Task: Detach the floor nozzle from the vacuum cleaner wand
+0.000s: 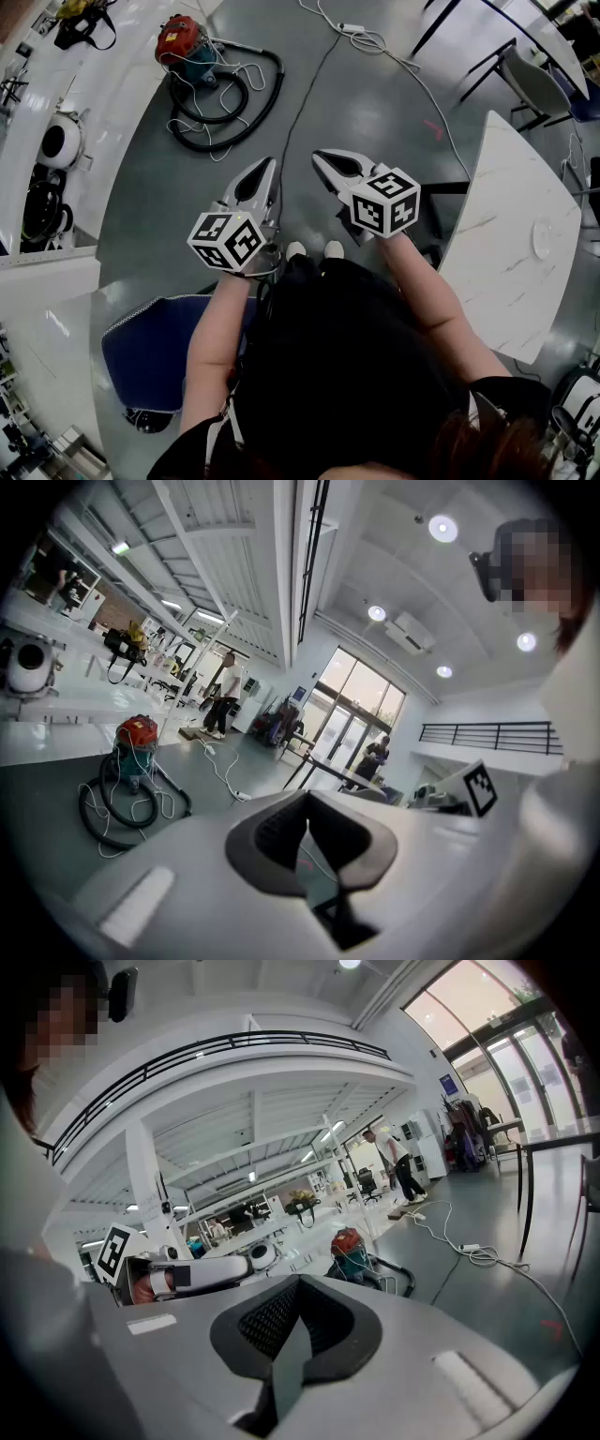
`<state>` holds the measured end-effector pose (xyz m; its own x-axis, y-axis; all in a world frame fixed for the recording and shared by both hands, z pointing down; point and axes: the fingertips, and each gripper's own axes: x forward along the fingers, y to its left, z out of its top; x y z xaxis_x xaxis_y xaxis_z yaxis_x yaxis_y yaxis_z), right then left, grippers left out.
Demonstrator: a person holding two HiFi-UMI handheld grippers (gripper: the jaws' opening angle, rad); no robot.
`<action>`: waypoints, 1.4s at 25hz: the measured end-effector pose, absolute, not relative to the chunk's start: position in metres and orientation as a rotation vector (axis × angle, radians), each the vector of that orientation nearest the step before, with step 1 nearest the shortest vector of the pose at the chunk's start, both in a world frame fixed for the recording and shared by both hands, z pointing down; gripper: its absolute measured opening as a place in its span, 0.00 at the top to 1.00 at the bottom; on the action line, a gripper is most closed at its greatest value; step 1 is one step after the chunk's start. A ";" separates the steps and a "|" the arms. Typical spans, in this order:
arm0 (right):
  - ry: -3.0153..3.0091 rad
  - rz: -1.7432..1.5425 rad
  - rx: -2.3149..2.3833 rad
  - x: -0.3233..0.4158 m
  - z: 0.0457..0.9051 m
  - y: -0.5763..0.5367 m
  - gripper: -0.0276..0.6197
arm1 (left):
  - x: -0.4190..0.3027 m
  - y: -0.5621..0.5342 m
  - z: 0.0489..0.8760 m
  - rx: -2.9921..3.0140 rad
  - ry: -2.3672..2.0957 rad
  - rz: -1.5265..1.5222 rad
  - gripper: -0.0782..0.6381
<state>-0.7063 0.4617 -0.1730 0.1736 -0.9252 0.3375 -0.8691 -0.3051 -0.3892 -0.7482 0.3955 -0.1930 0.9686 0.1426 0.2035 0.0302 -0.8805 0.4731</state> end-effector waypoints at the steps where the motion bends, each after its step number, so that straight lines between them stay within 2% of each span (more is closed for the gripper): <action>1: 1.781 -0.795 -2.324 -0.706 -0.173 0.462 0.97 | -0.748 0.395 -0.193 2.633 0.125 0.321 0.88; 22: 1.699 -0.830 -2.313 -0.707 -0.162 0.457 0.97 | -0.754 0.388 -0.175 2.652 0.194 0.371 0.88; 35: 1.619 -0.879 -2.352 -0.711 -0.146 0.429 0.97 | -0.760 0.347 -0.169 2.539 0.253 0.362 0.88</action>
<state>-0.7115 0.4293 -0.1456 0.2442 -0.8934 0.3770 -0.8029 -0.4043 -0.4380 -0.7597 0.3472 -0.1690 0.9459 0.2533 0.2029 0.1031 -0.8273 0.5522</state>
